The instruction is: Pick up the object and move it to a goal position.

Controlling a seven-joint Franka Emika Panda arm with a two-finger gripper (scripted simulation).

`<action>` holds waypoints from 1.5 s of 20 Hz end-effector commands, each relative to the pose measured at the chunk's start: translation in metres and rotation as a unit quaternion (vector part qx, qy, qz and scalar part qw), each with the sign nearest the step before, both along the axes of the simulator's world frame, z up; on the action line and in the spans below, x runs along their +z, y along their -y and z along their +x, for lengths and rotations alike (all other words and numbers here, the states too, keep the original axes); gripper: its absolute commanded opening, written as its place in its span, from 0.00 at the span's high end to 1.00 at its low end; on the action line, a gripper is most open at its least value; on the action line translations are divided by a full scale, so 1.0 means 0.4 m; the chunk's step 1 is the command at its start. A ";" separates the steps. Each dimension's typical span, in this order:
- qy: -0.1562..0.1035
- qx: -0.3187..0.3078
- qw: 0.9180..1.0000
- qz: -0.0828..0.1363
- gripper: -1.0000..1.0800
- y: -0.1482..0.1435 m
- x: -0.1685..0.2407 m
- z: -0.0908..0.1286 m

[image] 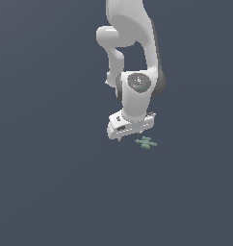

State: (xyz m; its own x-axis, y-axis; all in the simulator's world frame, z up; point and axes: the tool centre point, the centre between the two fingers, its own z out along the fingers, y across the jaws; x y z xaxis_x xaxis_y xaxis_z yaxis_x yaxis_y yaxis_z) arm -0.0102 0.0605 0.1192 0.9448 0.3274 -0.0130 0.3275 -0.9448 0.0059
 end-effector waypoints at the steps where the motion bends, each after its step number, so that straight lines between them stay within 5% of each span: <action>1: 0.001 0.054 0.999 0.000 0.04 -0.059 -0.034 -0.008; 14: 0.004 0.219 0.976 0.006 0.04 -0.241 -0.132 -0.049; 30: 0.004 0.224 0.975 0.006 0.04 -0.246 -0.236 -0.054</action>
State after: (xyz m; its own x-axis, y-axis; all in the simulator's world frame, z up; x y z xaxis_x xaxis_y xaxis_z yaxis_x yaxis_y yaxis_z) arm -0.0318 0.1590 0.0317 0.7075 0.7067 -0.0007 0.7067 -0.7075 -0.0003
